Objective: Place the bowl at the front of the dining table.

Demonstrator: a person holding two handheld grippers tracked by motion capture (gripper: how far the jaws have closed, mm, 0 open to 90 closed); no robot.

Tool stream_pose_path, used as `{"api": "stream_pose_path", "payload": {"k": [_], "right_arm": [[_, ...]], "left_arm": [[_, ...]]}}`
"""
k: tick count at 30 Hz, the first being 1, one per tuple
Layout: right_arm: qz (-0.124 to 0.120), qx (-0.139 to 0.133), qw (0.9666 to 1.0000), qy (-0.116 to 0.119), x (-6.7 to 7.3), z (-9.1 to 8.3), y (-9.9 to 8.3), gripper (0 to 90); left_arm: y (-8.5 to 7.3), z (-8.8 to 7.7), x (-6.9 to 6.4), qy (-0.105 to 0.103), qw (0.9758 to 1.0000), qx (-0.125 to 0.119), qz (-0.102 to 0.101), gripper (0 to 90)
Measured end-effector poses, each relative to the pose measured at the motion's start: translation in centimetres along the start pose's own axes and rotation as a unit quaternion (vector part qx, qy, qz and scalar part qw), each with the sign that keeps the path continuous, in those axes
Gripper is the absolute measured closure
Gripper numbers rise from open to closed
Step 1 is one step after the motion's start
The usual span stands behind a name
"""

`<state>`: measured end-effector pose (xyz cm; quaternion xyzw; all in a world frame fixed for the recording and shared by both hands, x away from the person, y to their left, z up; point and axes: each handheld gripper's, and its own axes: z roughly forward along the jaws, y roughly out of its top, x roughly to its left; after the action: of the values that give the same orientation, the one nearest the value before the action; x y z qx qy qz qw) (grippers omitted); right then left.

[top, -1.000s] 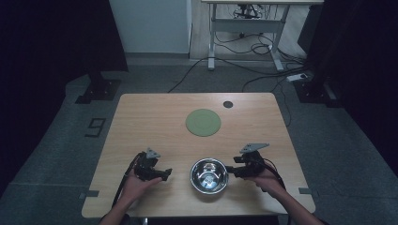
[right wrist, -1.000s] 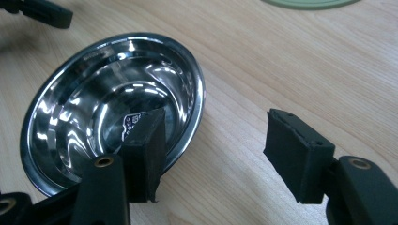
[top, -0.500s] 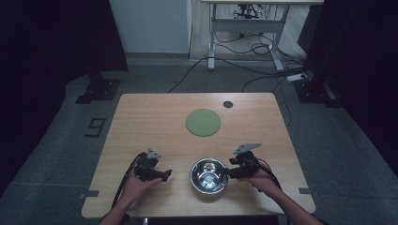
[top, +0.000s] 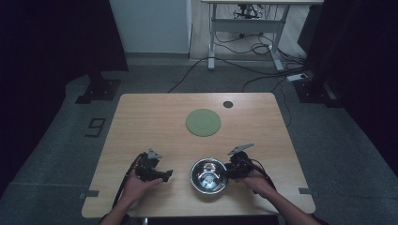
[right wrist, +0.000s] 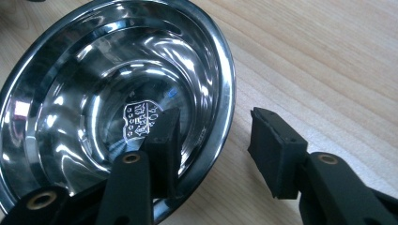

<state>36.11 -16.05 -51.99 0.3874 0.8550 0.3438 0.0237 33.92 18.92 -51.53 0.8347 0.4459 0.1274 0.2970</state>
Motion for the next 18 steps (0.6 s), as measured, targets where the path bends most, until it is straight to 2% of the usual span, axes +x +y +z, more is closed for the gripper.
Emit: {"api": "stream_pose_path", "payload": {"k": [2, 4, 6, 10, 18], "right_arm": [[0.004, 0.001, 1.0000, 0.002, -0.03, 0.01, -0.01, 55.1], [0.022, -0.002, 0.9997, 0.009, -0.15, -0.02, -0.01, 57.7], [0.029, -0.002, 0.9995, 0.011, -0.19, -0.03, -0.01, 59.0], [0.052, -0.004, 0.9981, 0.032, -0.38, -0.06, -0.02, 69.3], [0.074, -0.011, 0.9964, 0.041, -0.51, -0.06, -0.10, 75.3]], "left_arm": [[-0.01, -0.01, -0.08, -0.003, 1.0000, 0.000, 0.001, 15.1], [0.02, -0.04, -0.22, -0.007, 1.0000, 0.000, 0.000, 15.1], [0.08, -0.08, -0.36, -0.010, 1.0000, -0.002, 0.002, 15.1], [0.15, -0.16, -0.54, -0.011, 0.9999, -0.004, 0.002, 15.1], [0.25, -0.21, -0.83, -0.016, 0.9999, -0.006, 0.002, 15.2]]}}
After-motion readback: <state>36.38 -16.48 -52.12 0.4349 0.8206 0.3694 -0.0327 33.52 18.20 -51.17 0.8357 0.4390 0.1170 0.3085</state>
